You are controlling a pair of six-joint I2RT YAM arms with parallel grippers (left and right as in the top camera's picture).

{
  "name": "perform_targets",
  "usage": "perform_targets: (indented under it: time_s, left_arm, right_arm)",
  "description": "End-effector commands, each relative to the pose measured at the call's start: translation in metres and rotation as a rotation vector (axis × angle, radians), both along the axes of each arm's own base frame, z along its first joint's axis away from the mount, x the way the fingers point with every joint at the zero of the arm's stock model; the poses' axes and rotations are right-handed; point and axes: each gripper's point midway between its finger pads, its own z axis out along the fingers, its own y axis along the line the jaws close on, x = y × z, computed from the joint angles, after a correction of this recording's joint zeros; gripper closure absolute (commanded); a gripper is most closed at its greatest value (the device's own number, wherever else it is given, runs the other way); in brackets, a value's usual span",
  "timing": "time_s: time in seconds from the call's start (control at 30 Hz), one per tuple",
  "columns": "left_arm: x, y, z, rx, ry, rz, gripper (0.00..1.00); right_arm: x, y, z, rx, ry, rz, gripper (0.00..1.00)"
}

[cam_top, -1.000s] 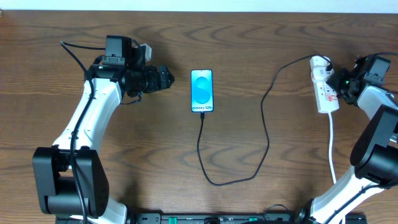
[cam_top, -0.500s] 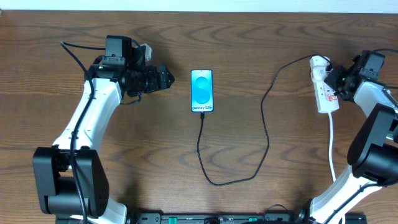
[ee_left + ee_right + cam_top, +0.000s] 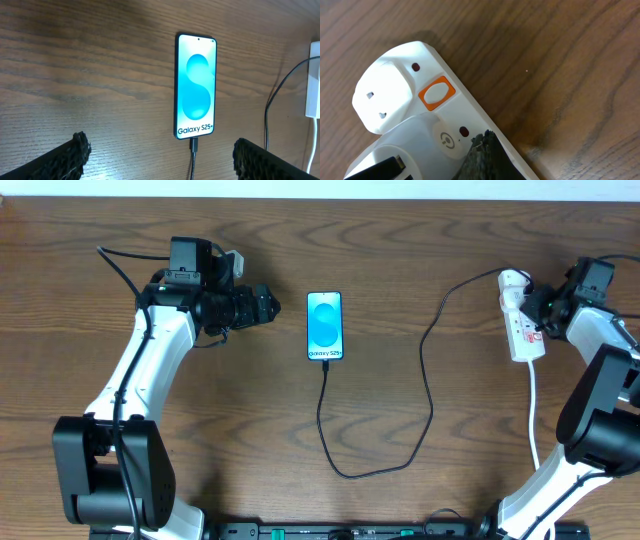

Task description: Plug charger to phone and switch on socket

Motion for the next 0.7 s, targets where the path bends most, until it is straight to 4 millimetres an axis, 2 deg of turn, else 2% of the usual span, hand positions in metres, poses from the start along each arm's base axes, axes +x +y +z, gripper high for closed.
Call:
perform_targets:
  time_s: [0.0,0.2,0.5,0.67]
  left_arm:
    - [0.000,0.002,0.002,0.014,-0.014,-0.007,0.07]
    - [0.000,0.002,0.002,0.014,-0.014,-0.007,0.06]
    - [0.000,0.002,0.002,0.014,-0.014,-0.007,0.07]
    - [-0.001,0.002,0.002,0.014,-0.011,-0.007,0.07]
  right_arm:
    - [-0.018,0.141,-0.046,0.347,0.118,0.287,0.99]
    - [-0.025,0.155,-0.042,0.361,0.148,0.304,0.99]
    - [-0.028,0.168,-0.016,0.360,0.138,0.320,0.99]
    - [-0.032,0.160,-0.009,0.318,0.151,0.297,0.99]
